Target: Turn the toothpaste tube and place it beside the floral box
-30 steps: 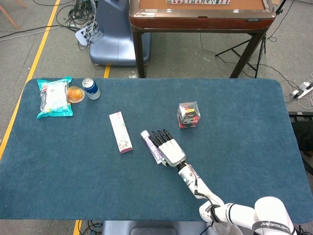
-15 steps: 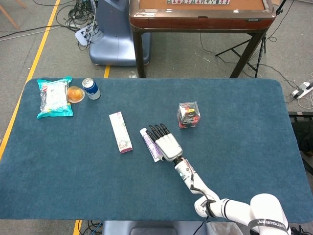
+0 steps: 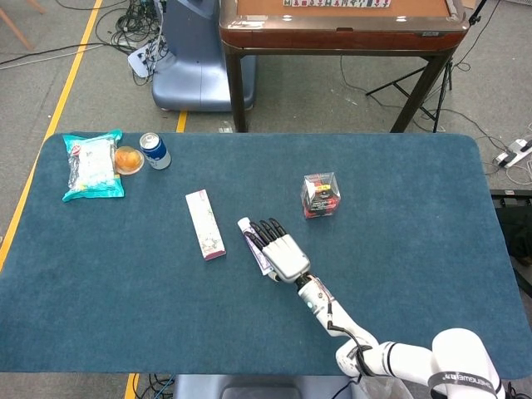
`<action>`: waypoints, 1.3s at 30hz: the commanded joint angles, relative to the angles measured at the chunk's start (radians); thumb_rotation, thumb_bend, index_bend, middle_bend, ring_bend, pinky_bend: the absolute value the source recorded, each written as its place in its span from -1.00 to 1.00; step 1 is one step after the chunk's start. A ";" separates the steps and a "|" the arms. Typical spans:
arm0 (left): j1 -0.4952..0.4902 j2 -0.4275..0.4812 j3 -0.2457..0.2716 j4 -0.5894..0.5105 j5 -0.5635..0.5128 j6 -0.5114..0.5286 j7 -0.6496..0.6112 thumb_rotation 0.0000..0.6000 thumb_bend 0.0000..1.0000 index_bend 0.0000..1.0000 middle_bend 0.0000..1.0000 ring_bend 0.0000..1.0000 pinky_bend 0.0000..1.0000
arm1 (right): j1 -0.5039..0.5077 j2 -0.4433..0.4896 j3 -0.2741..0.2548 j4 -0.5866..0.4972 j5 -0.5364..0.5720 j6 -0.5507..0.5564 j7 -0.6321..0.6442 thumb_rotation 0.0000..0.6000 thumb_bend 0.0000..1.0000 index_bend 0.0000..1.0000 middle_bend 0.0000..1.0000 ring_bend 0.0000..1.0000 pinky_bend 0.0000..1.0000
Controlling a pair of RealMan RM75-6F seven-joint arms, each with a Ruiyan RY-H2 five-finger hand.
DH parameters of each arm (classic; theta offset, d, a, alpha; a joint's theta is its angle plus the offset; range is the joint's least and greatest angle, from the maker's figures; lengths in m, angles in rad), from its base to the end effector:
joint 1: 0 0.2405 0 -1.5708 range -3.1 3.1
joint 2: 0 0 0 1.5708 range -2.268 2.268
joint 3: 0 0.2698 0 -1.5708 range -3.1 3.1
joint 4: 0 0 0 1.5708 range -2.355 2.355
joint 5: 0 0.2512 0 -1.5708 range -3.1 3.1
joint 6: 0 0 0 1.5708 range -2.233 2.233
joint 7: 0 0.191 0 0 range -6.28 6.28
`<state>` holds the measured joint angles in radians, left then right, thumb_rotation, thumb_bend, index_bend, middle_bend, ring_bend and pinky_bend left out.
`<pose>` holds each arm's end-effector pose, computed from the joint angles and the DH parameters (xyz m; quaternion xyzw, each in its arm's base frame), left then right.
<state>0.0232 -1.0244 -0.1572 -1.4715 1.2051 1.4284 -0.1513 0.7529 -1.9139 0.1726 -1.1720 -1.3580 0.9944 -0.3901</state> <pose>-0.4408 0.2065 0.2256 -0.4566 -0.4234 -0.3190 0.7145 -0.0899 -0.3695 -0.1734 0.7855 -0.2844 0.4008 0.3762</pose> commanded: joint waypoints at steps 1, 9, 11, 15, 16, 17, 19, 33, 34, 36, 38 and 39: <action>0.000 0.000 0.000 -0.001 0.000 0.000 0.001 1.00 -0.52 0.31 0.22 -0.13 0.03 | -0.003 0.002 -0.006 -0.003 0.003 0.000 -0.008 1.00 -1.00 -0.82 -1.00 -1.00 -0.87; 0.002 0.002 0.000 0.000 0.001 -0.001 -0.009 1.00 -0.52 0.31 0.22 -0.13 0.03 | 0.002 -0.019 -0.005 0.025 0.016 -0.009 -0.012 1.00 -1.00 -0.82 -1.00 -1.00 -0.87; 0.002 0.003 0.000 0.000 0.001 -0.003 -0.012 1.00 -0.52 0.31 0.22 -0.13 0.03 | 0.004 -0.027 -0.004 0.037 0.017 -0.010 -0.010 1.00 -1.00 -0.82 -1.00 -1.00 -0.87; 0.002 0.003 0.001 0.001 0.001 -0.005 -0.013 1.00 -0.52 0.31 0.22 -0.13 0.03 | 0.010 -0.044 -0.002 0.061 0.017 -0.014 0.002 1.00 -1.00 -0.82 -1.00 -1.00 -0.87; 0.001 0.003 0.000 0.002 0.000 -0.007 -0.014 1.00 -0.51 0.31 0.22 -0.13 0.03 | 0.011 -0.048 -0.001 0.068 0.017 -0.014 0.005 1.00 -1.00 -0.82 -1.00 -1.00 -0.87; 0.001 0.003 0.000 0.003 -0.001 -0.008 -0.015 1.00 -0.51 0.31 0.22 -0.13 0.03 | 0.013 -0.053 0.000 0.076 0.018 -0.015 0.009 1.00 -1.00 -0.82 -1.00 -1.00 -0.87; 0.002 0.003 0.000 0.003 -0.001 -0.009 -0.017 1.00 -0.51 0.31 0.22 -0.13 0.03 | 0.016 -0.062 0.004 0.093 0.020 -0.018 0.015 1.00 -1.00 -0.82 -1.00 -1.00 -0.87; -0.001 -0.001 0.002 0.014 -0.006 -0.026 -0.026 1.00 -0.52 0.31 0.22 -0.13 0.03 | 0.049 -0.105 0.047 0.168 0.028 -0.020 0.072 1.00 -1.00 -0.82 -1.00 -1.00 -0.87; -0.001 -0.001 0.002 0.015 -0.006 -0.027 -0.027 1.00 -0.52 0.31 0.22 -0.13 0.03 | 0.053 -0.109 0.053 0.175 0.030 -0.021 0.075 1.00 -1.00 -0.82 -1.00 -1.00 -0.87; -0.001 -0.001 0.002 0.014 -0.005 -0.027 -0.029 1.00 -0.52 0.31 0.22 -0.13 0.03 | 0.061 -0.116 0.061 0.187 0.033 -0.024 0.080 1.00 -1.00 -0.82 -1.00 -1.00 -0.87; -0.001 0.000 0.002 0.015 -0.009 -0.030 -0.032 1.00 -0.51 0.31 0.22 -0.13 0.03 | 0.073 -0.127 0.072 0.205 0.037 -0.028 0.084 1.00 -1.00 -0.82 -1.00 -1.00 -0.87; -0.001 0.000 0.002 0.017 -0.009 -0.031 -0.034 1.00 -0.52 0.31 0.22 -0.13 0.03 | 0.078 -0.132 0.077 0.213 0.039 -0.031 0.086 1.00 -1.00 -0.82 -1.00 -1.00 -0.87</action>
<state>0.0225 -1.0243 -0.1551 -1.4565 1.1970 1.3991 -0.1834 0.8245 -2.0392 0.2428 -0.9671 -1.3218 0.9673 -0.3076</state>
